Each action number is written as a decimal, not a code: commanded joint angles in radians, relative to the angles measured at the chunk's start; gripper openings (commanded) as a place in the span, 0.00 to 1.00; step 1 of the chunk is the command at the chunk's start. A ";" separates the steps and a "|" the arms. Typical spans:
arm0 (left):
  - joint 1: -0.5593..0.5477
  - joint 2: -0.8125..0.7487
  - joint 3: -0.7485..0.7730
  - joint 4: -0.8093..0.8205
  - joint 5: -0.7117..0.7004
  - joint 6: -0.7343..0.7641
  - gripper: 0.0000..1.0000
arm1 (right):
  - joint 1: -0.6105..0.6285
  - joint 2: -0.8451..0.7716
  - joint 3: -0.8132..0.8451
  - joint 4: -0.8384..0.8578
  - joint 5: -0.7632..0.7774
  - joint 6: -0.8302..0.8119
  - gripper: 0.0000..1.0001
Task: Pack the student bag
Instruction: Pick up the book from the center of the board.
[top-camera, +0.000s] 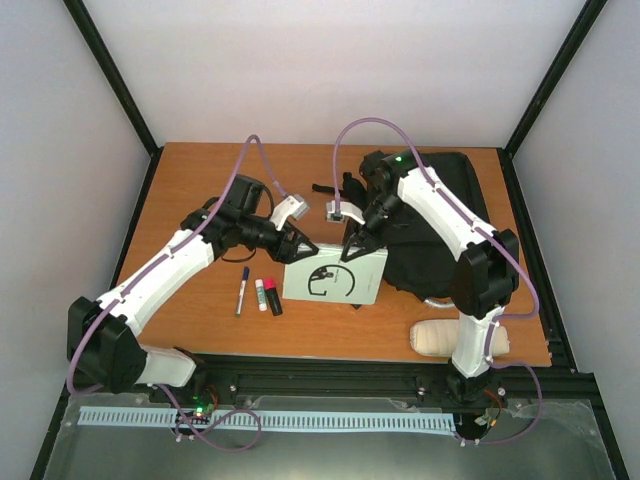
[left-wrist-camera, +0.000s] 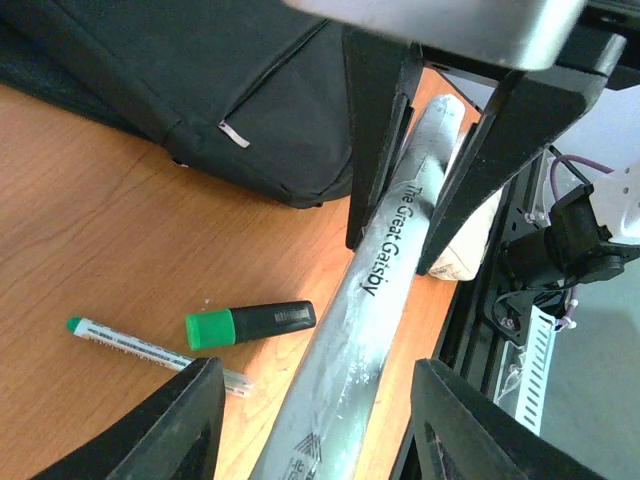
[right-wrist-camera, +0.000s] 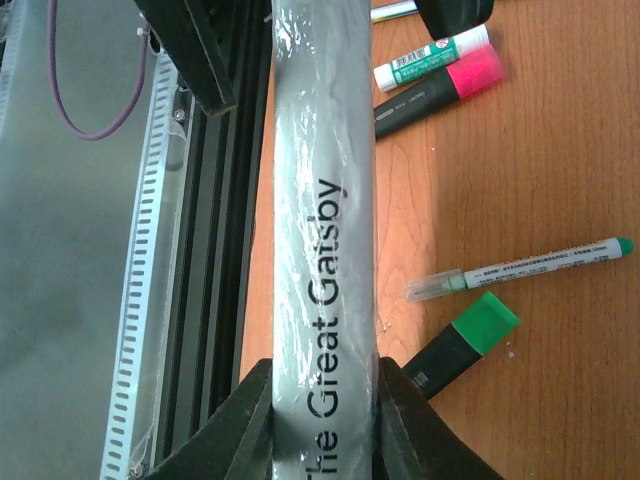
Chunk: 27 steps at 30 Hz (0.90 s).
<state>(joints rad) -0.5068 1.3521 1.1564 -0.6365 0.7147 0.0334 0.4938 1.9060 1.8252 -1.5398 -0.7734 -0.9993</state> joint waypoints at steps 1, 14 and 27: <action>-0.026 -0.044 -0.019 -0.045 0.049 0.011 0.49 | -0.005 -0.044 0.047 0.037 -0.016 0.007 0.03; -0.025 -0.001 -0.016 -0.058 0.130 0.013 0.09 | -0.007 -0.022 0.099 0.037 -0.055 0.021 0.03; 0.039 0.015 0.087 0.172 -0.025 -0.278 0.01 | -0.373 -0.014 0.169 0.077 -0.484 0.176 0.76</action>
<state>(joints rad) -0.5037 1.3865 1.1557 -0.6563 0.7067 -0.0448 0.2562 1.9167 2.0121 -1.5150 -1.0199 -0.9279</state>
